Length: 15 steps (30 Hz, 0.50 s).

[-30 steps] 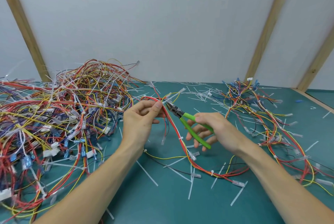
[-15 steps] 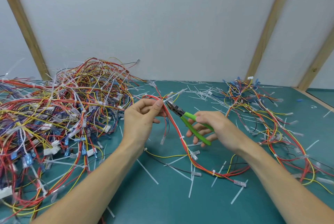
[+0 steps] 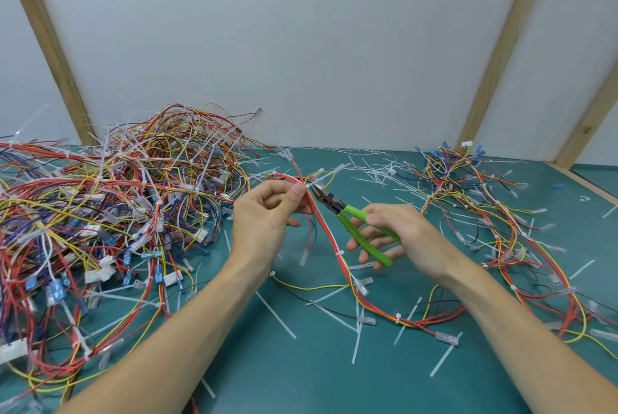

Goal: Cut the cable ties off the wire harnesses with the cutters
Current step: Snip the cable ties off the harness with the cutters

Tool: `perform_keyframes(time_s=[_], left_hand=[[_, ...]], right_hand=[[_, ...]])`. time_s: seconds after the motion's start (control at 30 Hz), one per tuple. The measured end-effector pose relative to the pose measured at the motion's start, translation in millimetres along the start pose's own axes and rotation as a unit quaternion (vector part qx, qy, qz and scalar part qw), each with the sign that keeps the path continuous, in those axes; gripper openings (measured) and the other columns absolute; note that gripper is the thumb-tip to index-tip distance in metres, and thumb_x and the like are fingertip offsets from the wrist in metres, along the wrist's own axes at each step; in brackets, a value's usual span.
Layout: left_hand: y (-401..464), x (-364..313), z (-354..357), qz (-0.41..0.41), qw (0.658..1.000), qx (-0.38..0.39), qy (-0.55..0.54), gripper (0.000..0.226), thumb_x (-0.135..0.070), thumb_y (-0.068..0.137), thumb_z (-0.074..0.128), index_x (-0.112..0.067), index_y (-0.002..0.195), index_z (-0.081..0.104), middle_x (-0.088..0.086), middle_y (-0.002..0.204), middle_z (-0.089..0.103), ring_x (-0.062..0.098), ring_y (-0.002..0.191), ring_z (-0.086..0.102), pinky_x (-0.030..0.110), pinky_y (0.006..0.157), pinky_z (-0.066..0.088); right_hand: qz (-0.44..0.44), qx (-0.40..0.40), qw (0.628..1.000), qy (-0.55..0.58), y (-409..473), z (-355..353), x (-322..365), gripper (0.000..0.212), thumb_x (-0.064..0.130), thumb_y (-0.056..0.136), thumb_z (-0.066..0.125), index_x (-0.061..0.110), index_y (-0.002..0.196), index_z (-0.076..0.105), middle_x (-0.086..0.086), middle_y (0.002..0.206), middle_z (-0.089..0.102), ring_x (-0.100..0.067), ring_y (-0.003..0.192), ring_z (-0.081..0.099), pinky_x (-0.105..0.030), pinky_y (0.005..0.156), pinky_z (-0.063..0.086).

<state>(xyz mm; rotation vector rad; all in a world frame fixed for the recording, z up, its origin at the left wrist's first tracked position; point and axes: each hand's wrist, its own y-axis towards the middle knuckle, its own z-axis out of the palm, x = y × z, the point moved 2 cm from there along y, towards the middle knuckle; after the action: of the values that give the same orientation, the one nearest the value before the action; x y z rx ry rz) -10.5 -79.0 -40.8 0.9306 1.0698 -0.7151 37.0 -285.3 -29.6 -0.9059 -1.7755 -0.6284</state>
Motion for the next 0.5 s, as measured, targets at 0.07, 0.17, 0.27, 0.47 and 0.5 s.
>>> perform_keyframes(time_s=[0.07,0.17,0.27,0.47,0.5], left_hand=[[-1.1,0.0,1.2,0.007,1.0,0.009,0.007,0.009,-0.015,0.092,0.07,-0.01,0.085,0.069,0.001,0.071,0.076,0.013,0.068,0.074,0.021,0.056,0.056],[-2.8,0.3,2.6,0.011,1.0,0.02,0.02,0.009,-0.015,0.092,0.071,-0.01,0.085,0.068,0.001,0.071,0.076,0.014,0.068,0.075,0.022,0.056,0.055],[-3.2,0.6,3.2,0.01,0.999,0.019,0.025,0.01,-0.015,0.092,0.071,-0.009,0.085,0.068,0.001,0.071,0.076,0.014,0.068,0.075,0.022,0.056,0.055],[-3.1,1.1,3.1,0.008,0.999,0.018,0.031,0.01,-0.015,0.091,0.071,-0.008,0.085,0.068,0.001,0.071,0.076,0.014,0.068,0.075,0.023,0.056,0.055],[-3.2,1.5,3.0,0.008,0.999,0.017,0.032,0.01,-0.015,0.091,0.071,-0.008,0.085,0.068,0.001,0.071,0.076,0.014,0.068,0.075,0.023,0.056,0.056]], right_hand=[[-0.001,0.0,1.0,0.003,-0.3,0.1,0.2,0.052,0.039,0.086,0.048,-0.006,0.11,0.061,-0.016,0.094,0.077,-0.027,0.074,0.069,-0.045,0.071,0.056],[-0.001,0.001,1.0,0.007,-0.8,0.4,0.8,0.052,0.039,0.086,0.048,-0.006,0.109,0.061,-0.018,0.093,0.077,-0.028,0.072,0.069,-0.043,0.067,0.055],[-0.004,0.0,1.0,0.008,-1.1,1.8,1.5,0.049,0.038,0.087,0.046,-0.006,0.106,0.06,-0.02,0.088,0.075,-0.03,0.066,0.066,-0.037,0.057,0.052],[-0.036,-0.031,0.997,-0.055,-3.1,4.7,2.7,0.036,0.037,0.088,0.045,0.006,0.093,0.064,-0.012,0.079,0.075,-0.026,0.058,0.064,-0.032,0.048,0.048],[-0.048,-0.038,0.995,-0.076,-3.9,5.5,3.5,0.034,0.037,0.089,0.044,0.009,0.09,0.063,-0.009,0.078,0.075,-0.025,0.058,0.065,-0.034,0.048,0.049]])
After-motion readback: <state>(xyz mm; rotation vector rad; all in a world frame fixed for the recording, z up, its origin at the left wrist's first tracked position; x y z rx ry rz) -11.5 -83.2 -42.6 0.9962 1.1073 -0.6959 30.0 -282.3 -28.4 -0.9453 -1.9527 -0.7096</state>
